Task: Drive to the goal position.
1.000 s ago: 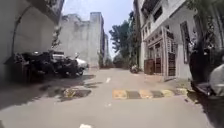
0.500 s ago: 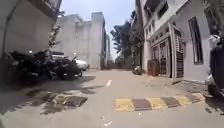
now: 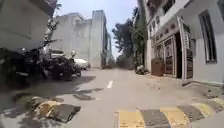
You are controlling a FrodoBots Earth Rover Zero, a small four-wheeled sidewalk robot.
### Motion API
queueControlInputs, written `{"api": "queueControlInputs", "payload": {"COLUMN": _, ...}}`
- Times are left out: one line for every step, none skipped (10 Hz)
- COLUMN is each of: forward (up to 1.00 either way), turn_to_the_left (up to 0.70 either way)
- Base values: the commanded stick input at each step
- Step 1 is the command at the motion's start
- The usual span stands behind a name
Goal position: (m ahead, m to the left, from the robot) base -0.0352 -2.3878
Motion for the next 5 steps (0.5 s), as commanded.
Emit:
{"api": "queueControlInputs", "payload": {"forward": 1.0, "turn_to_the_left": 0.0}}
{"api": "queueControlInputs", "payload": {"forward": 1.0, "turn_to_the_left": 0.0}}
{"api": "queueControlInputs", "payload": {"forward": 1.0, "turn_to_the_left": 0.0}}
{"api": "queueControlInputs", "payload": {"forward": 1.0, "turn_to_the_left": 0.0}}
{"api": "queueControlInputs", "payload": {"forward": 1.0, "turn_to_the_left": 0.0}}
